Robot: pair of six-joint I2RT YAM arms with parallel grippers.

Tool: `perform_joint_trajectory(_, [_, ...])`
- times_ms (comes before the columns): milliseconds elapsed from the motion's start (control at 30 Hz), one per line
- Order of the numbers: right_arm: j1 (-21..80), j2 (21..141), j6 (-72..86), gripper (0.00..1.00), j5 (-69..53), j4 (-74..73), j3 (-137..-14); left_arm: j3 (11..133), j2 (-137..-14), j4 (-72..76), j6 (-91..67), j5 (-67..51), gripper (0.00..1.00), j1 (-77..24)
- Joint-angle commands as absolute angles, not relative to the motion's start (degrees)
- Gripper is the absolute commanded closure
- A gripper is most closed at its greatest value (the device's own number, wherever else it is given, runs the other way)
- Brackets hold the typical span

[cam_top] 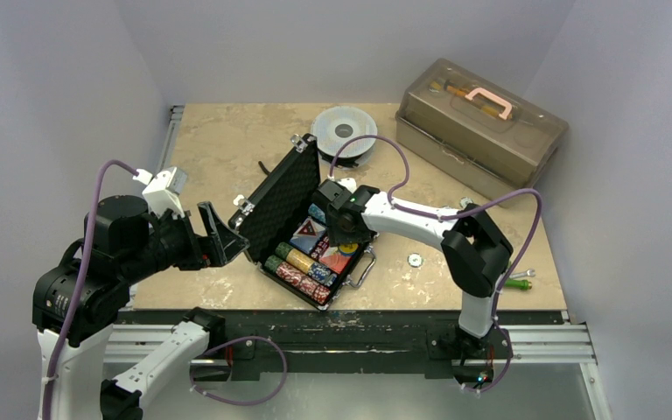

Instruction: Pack up texas hold em set

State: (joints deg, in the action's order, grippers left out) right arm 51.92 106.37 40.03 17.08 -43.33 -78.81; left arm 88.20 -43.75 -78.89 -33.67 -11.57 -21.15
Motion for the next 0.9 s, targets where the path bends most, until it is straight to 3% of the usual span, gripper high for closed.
perform_joint_trajectory(0, [52.1, 106.4, 39.7, 0.48, 19.3, -44.2, -81.6, 88.4, -44.1, -77.7, -33.8, -11.2, 0.17, -21.5])
perform_joint_trajectory(233, [52.2, 105.5, 39.4, 0.3, 19.0, -45.9, -82.9, 88.5, -44.4, -77.6, -33.6, -11.1, 0.17, -21.5])
perform_joint_trajectory(500, [50.9, 93.3, 38.6, 0.24, 27.0, -47.3, -80.1, 88.0, -45.2, -76.3, -34.2, -11.5, 0.17, -21.5])
perform_joint_trajectory(867, [24.3, 75.8, 39.3, 0.26, 11.4, -42.2, -49.0, 86.1, -48.3, -70.5, -36.8, -14.9, 0.18, -21.5])
